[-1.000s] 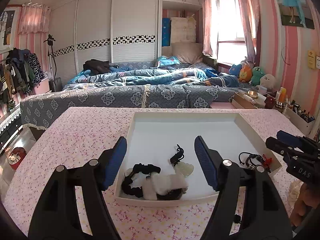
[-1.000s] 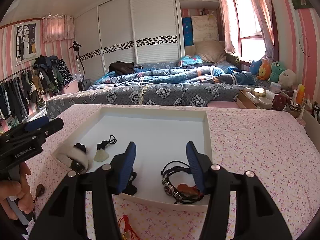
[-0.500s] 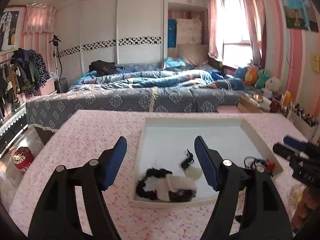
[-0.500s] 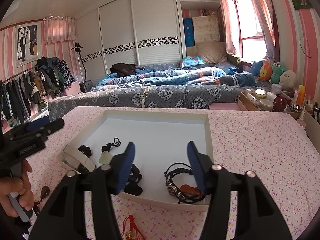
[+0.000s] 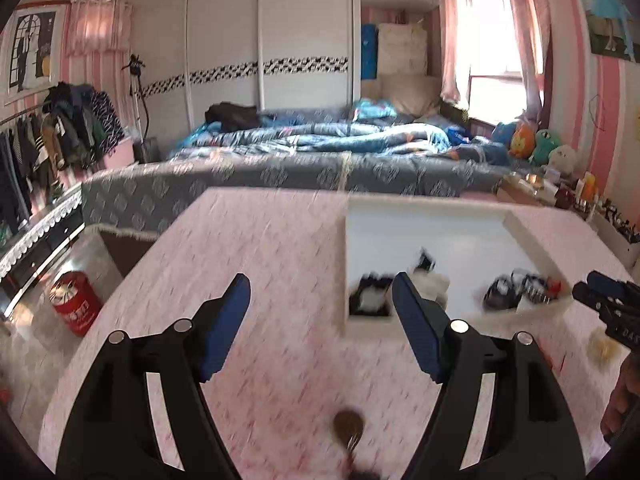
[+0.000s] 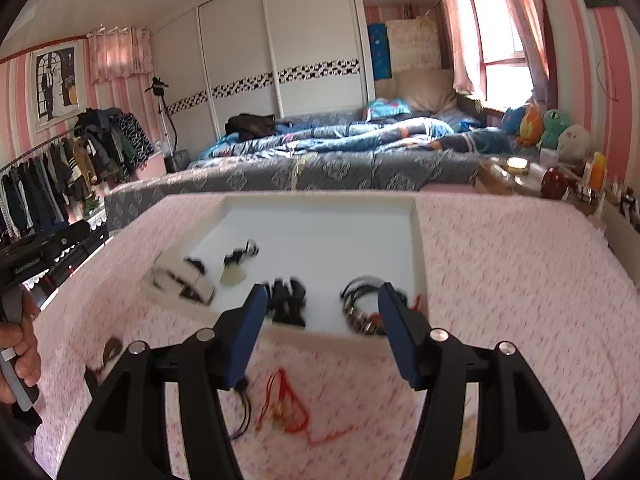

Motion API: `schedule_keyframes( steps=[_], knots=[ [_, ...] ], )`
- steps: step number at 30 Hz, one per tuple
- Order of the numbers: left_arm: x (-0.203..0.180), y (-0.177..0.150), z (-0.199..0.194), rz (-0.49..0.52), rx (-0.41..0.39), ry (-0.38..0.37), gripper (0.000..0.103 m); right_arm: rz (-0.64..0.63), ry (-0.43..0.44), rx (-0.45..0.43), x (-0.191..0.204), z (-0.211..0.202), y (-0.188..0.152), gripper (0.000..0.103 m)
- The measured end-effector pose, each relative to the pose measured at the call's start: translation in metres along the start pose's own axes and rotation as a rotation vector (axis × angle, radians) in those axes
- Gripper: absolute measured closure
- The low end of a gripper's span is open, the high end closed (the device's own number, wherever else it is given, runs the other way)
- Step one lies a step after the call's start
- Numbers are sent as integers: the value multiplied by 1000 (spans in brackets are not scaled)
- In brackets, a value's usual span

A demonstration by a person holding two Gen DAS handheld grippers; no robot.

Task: Organize jewelry
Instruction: 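Move both open tools back toward the remaining jewelry on the bedspread, then grasp the red cord with the right tool while the left tool grasps the brown-pendant black cord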

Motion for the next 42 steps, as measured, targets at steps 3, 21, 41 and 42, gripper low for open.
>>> schedule_keyframes(
  steps=[3, 21, 41, 42],
  knots=[
    [11, -21, -6, 23, 13, 22, 29, -1, 19, 19, 4, 8, -9, 45],
    [-8, -105, -10, 120, 210, -29, 24, 50, 25, 266, 3, 54, -55, 94],
    [-19, -32, -33, 102, 99, -102, 85, 84, 44, 104, -1, 25, -29, 101],
    [-20, -22, -36, 95, 75, -105, 85, 89, 45, 88, -3, 22, -26, 101]
  ],
)
Point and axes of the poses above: each gripper's, at about its wrist camera, not at the fingertips, and z roughly the way its jaws point, x to its left, y to its top, the point moved 9 cm from there along z, roughly the way its jaws point, and after that the axes turned 14 degrees about y, right-handed, at the moved point
